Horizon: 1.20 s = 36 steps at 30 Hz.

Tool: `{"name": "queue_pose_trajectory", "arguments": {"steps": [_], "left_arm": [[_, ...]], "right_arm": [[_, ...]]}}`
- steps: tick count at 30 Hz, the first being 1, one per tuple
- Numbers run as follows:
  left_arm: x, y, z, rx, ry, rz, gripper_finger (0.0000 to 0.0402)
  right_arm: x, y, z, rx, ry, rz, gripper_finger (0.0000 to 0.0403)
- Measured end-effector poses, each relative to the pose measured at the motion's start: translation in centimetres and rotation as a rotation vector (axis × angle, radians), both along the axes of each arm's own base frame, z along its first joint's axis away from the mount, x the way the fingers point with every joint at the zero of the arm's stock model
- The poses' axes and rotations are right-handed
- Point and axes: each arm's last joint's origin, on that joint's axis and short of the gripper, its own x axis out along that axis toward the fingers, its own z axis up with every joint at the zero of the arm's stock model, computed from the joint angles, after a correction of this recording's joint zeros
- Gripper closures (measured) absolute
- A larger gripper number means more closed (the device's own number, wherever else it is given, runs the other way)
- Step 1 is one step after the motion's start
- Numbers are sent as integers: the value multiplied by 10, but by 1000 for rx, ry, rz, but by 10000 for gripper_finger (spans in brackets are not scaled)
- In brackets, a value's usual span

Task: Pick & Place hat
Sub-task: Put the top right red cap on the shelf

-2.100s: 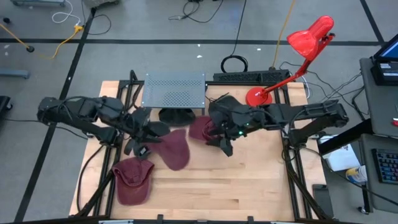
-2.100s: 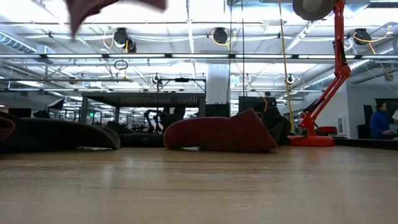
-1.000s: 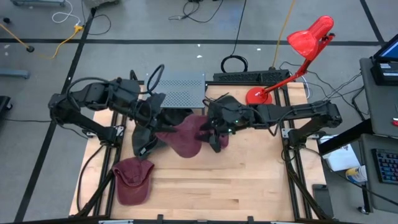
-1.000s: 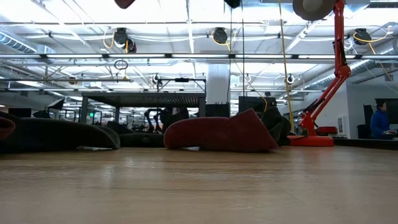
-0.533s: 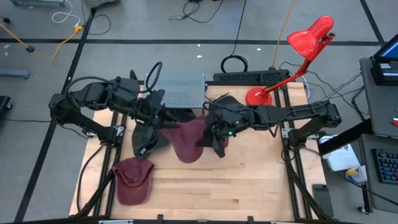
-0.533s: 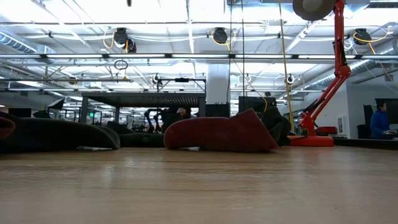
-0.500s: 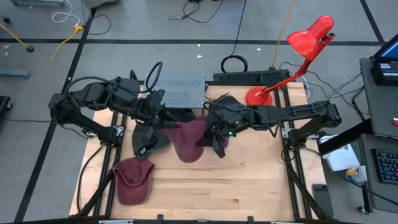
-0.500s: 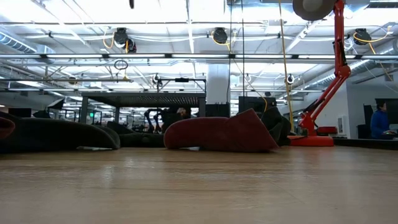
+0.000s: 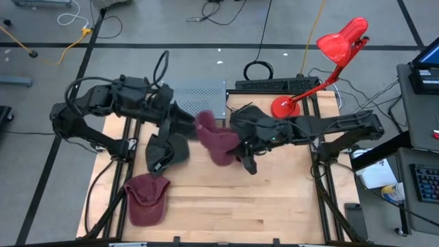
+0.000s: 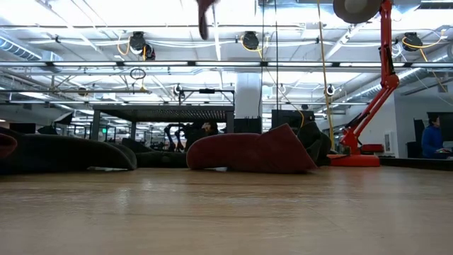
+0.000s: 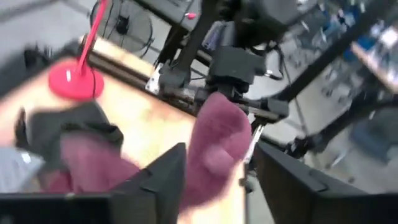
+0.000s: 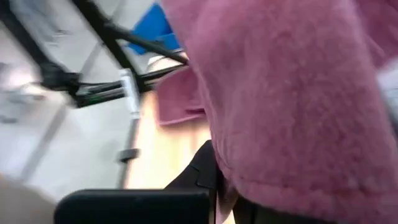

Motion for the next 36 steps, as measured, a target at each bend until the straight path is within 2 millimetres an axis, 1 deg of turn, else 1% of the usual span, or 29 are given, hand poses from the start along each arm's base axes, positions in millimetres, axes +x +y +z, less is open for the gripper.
{"name": "queue_pose_trajectory", "arguments": {"steps": [3,7,10,13,15,19,22,24,32,34,36], "left_arm": [[-1,6,2,-170,1,61,166],[-1,14,1,-391,19,154,145],[-1,18,2,-527,17,205,137],[0,21,5,-638,-13,252,138],[2,24,8,-685,-52,306,142],[5,28,12,-718,-131,376,154],[15,30,11,-726,-154,385,162],[25,31,7,-727,-147,388,167],[64,31,-5,-743,-151,291,172],[71,31,-6,-749,-154,265,174],[73,31,-9,-754,-137,260,181]], "right_arm": [[-10,-1,4,-125,-1,-61,397],[-17,-2,5,-322,20,-156,397],[-19,-5,6,-500,39,-258,397],[-20,-5,8,-672,58,-329,397],[-20,-6,9,-745,67,-349,397],[-21,-7,10,-811,81,-376,397],[-20,-10,12,-845,83,-403,397],[-20,-10,13,-857,78,-409,397],[-19,-12,14,-865,74,-407,397],[-19,-12,14,-860,75,-409,397],[-20,-12,14,-863,81,-410,397]]}}
